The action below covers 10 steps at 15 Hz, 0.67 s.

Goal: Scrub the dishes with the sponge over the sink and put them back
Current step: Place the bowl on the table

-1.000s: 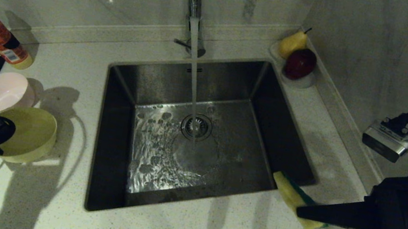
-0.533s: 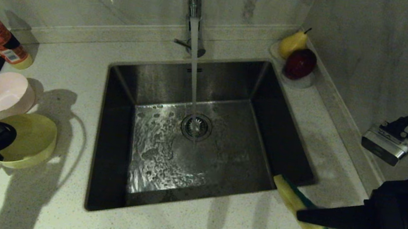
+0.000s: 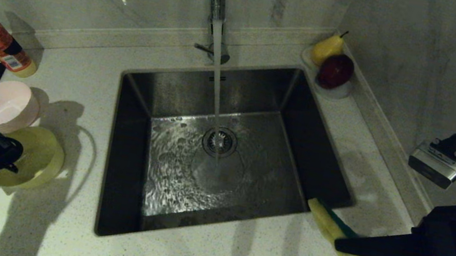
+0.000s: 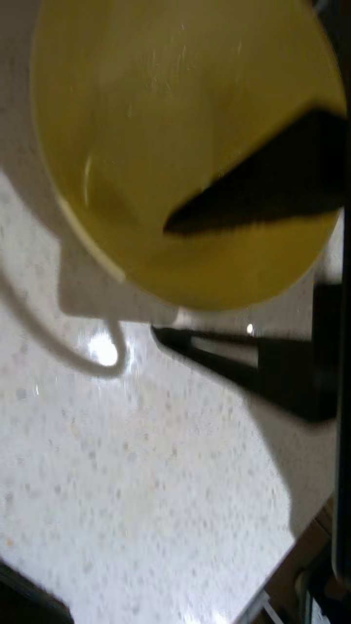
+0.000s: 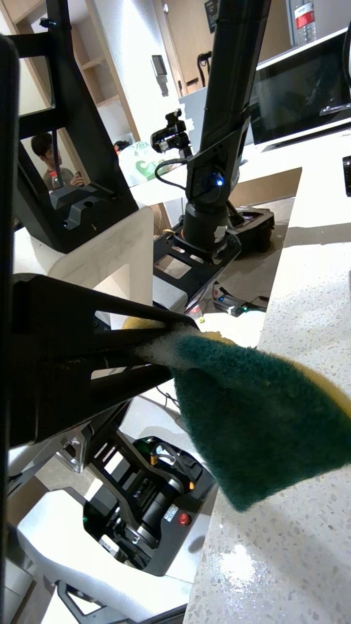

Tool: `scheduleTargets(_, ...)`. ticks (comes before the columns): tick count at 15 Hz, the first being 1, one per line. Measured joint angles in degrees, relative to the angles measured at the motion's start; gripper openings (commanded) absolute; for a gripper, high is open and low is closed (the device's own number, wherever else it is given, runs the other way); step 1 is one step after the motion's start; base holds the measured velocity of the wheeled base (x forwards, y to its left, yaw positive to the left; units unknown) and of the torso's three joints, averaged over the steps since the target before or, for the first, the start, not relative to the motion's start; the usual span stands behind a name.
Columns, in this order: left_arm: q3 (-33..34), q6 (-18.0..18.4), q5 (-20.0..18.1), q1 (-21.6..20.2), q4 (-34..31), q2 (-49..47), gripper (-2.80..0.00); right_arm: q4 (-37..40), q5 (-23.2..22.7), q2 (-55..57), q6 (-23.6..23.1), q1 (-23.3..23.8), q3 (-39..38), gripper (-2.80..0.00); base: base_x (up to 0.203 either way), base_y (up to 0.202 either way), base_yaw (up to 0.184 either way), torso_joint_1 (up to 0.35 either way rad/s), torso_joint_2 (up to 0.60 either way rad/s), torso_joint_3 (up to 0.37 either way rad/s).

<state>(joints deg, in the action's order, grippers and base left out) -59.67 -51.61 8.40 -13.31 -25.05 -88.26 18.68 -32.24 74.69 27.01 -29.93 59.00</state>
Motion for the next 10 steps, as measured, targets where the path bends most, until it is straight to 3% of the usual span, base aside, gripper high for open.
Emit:
scheduleTargets(5, -6.9, 0.5, -0.4, 0.0, -0.9, 4.2, 0.00, -0.4, 0.0, 0.0, -0.1, 0.1, -1.0, -2.80, 0.000, 0.000, 0.000, 0.000, 0.00, 0.000)
scheduleTargets(8, -13.9, 5.2, -1.9, 0.6, -1.2, 8.3, 0.00, -0.4, 0.0, -0.3, -0.1, 0.2, -1.3, -2.80, 0.000, 0.000, 0.000, 0.000, 0.00, 0.000)
scheduleTargets(9, -16.1, 7.9, -2.1, 1.1, -1.5, 9.2, -2.80, -0.4, 0.1, -0.5, -0.1, 0.3, -1.3, -2.80, 0.000, 0.000, 0.000, 0.000, 0.00, 0.000)
scheduleTargets(10, -18.0, 10.8, -2.2, 1.7, -2.3, 10.0, -2.80, -0.4, 0.1, -0.6, -0.1, 0.3, -1.3, -2.80, 0.000, 0.000, 0.000, 0.000, 0.00, 0.000)
